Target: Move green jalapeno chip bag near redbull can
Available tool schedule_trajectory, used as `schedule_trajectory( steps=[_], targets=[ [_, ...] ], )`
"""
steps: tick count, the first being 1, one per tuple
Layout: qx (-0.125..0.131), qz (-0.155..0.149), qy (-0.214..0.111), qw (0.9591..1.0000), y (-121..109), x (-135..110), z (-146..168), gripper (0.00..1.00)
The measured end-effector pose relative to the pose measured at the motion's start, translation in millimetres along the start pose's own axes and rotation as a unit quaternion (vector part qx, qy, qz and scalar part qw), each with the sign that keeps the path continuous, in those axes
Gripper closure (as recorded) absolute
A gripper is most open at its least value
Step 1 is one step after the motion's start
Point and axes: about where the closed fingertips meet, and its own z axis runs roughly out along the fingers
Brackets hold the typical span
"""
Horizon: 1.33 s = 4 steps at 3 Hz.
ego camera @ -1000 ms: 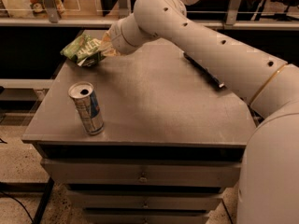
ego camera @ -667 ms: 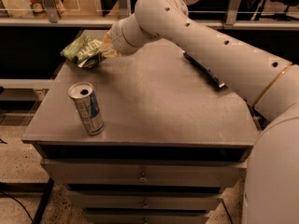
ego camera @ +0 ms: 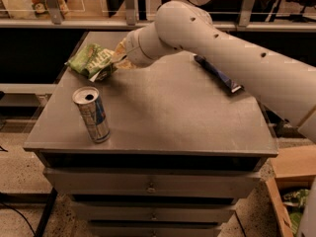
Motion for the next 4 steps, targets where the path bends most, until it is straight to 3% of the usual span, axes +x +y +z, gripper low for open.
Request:
schedule_trajectory(
  steps=[4],
  targets=[
    [0.022,0.036,0.008,0.9991,87,-11,-62,1.00]
  ],
)
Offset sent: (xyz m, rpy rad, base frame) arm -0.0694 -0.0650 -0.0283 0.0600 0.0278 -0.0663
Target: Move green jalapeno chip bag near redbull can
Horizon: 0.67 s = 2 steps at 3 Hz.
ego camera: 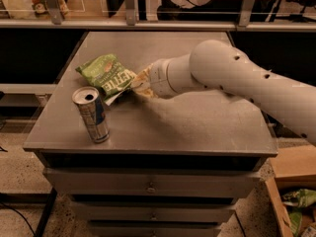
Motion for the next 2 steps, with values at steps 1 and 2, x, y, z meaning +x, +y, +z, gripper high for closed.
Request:
schedule_trajectory(
  steps=[1,2],
  targets=[
    [0.012,-0.012,0.007,0.9998,6,-5,-17,1.00],
    [0.024,-0.039,0.018,0.9988,5,-15,-36,1.00]
  ],
)
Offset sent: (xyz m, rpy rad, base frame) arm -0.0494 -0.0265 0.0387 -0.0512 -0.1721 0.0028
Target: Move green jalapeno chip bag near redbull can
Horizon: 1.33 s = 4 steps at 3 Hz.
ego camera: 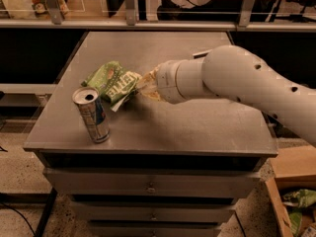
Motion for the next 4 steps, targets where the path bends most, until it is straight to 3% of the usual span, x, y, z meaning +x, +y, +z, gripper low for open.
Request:
schedule_trajectory(
  steps=[3,4],
  targets=[
    [0.014,-0.033,0.007,0.9993,8,-14,-35,1.00],
    [0.015,-0.038,0.006,0.9992,14,-19,-38,0.83]
  ],
)
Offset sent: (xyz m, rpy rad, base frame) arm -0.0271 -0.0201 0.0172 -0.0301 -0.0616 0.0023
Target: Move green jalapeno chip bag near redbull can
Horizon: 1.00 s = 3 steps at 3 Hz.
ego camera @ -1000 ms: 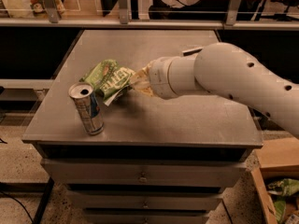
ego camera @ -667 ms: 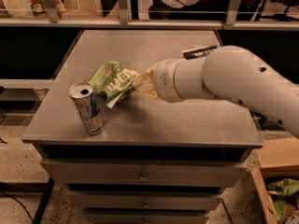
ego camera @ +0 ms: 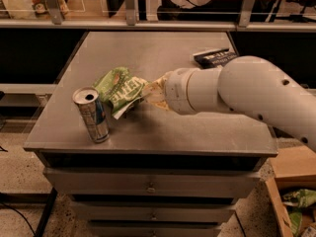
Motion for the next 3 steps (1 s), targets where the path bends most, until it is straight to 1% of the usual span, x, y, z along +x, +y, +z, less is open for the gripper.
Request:
schedule_trajectory(
  steps=[2,3],
  targets=[
    [-0.005,-0.011,0.007,0.9999,6.3,-4.6,-9.0,0.36],
    [-0.003,-0.006,0.014,0.9999,1.8,-2.4,-12.8,0.13]
  ],
)
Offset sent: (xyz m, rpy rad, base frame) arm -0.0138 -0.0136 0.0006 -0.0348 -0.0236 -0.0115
